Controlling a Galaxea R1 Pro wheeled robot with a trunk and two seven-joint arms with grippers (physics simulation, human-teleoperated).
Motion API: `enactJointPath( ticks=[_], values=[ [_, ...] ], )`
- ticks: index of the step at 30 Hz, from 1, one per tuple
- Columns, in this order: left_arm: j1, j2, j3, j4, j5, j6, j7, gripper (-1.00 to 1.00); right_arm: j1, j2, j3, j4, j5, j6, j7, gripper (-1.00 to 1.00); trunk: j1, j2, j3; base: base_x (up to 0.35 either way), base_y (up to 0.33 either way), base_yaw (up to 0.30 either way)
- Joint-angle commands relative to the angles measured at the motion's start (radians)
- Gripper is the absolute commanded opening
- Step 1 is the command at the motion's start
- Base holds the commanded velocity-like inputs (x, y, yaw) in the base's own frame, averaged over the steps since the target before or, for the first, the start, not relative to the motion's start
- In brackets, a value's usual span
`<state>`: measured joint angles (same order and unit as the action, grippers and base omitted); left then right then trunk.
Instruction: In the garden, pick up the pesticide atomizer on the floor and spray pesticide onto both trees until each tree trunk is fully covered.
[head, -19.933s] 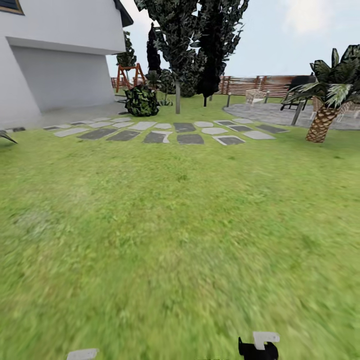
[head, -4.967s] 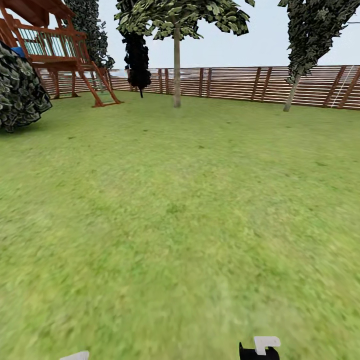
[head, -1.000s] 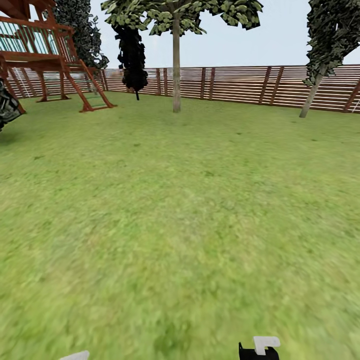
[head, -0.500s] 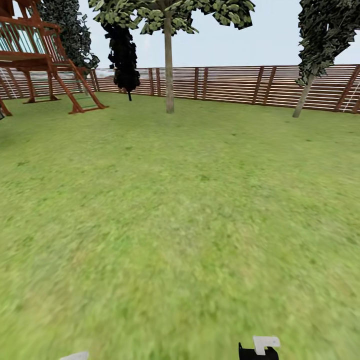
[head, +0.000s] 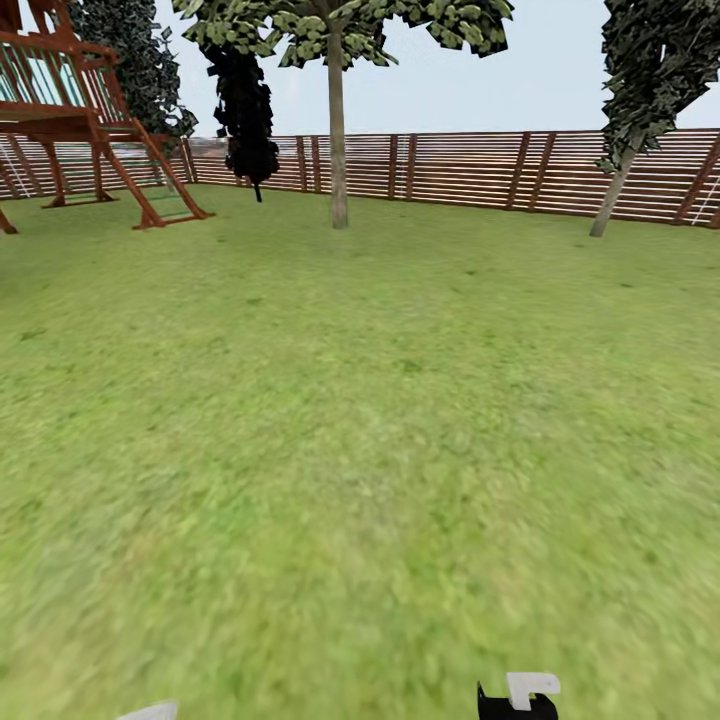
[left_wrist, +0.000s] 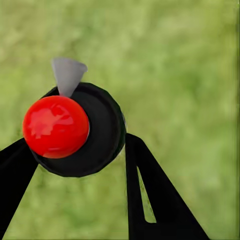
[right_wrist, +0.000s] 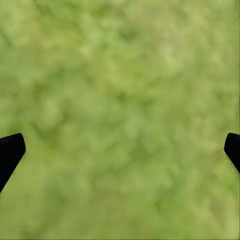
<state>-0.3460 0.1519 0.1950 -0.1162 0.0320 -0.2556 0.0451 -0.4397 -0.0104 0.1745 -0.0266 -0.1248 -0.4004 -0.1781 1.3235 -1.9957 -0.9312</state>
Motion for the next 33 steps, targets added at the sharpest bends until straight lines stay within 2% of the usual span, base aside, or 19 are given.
enactJointPath(
  ticks=[1,33],
  values=[
    [-0.001,0.0,0.0,0.001,0.003,-0.004,0.001,-1.0,0.0,0.0,0.009,0.001,-0.01,-0.003,-0.001,1.0,0.0,0.0,-0.001,0.344,0.0,0.0],
    [-0.001,0.0,0.001,0.0,0.003,-0.004,0.002,-1.0,0.0,0.0,0.01,0.001,-0.01,-0.003,-0.001,1.0,0.0,0.0,-0.001,0.344,0.0,0.0]
  ],
)
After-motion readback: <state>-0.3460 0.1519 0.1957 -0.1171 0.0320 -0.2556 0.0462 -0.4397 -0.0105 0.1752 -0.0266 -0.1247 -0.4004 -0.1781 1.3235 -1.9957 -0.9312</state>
